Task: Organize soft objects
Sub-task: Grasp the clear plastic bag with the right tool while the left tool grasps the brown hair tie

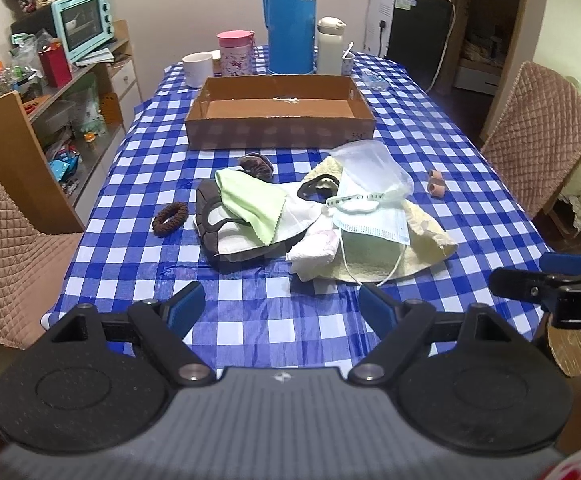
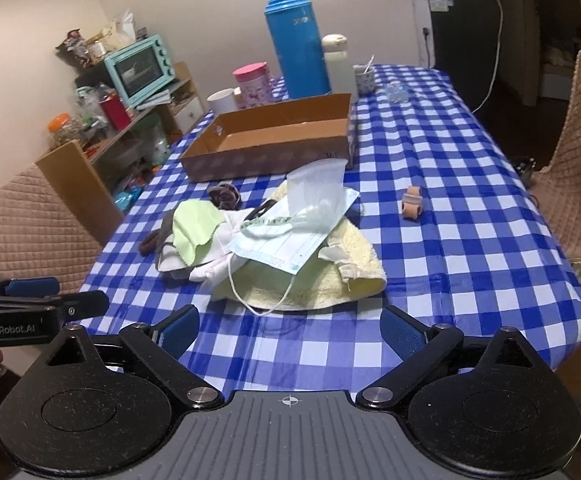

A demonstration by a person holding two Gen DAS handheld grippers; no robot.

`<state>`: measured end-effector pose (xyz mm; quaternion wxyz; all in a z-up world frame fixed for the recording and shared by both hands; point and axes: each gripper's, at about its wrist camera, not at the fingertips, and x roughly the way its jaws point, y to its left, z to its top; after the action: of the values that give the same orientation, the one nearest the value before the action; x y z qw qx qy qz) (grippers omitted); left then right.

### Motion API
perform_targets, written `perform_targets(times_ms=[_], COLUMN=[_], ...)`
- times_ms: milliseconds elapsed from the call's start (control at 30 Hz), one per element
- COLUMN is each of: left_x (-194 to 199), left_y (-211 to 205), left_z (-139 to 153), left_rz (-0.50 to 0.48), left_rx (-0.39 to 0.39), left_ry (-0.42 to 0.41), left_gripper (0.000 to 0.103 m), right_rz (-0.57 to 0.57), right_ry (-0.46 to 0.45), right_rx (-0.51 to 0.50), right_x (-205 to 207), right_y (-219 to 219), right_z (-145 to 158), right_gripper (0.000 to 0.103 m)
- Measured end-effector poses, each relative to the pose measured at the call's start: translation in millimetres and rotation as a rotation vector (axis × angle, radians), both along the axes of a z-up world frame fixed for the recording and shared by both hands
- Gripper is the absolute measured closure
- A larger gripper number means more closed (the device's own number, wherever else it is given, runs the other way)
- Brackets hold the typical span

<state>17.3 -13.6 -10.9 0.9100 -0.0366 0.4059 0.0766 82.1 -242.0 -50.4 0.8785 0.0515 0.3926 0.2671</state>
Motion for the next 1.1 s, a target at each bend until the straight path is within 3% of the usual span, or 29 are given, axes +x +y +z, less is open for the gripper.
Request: perform_targets(times_ms=[567,800,1100], left_x=[3.9,32.5,76.6], left_y=[-1.4,21.3,61.1], left_z=[-10.4,-18.2,-28.2], left_rz=[0.089,0.076,0.064], left_rx=[0.031,0.006,0.017], left_ry=[0.022,0.015,0.025], left_gripper=[0.03,0.035,0.036], right_rz=[0.069,0.052,0.005], right_ry=[0.041,0.022,-0.007], right_rx=[0.027,0.029,0.026], right_x=[22.7,38.6,89.4], right_y=[-11.9,-1.8,25.8], right_z=[-19.6,-19.5,-21.2], right_gripper=[0.017,0.021,0.026])
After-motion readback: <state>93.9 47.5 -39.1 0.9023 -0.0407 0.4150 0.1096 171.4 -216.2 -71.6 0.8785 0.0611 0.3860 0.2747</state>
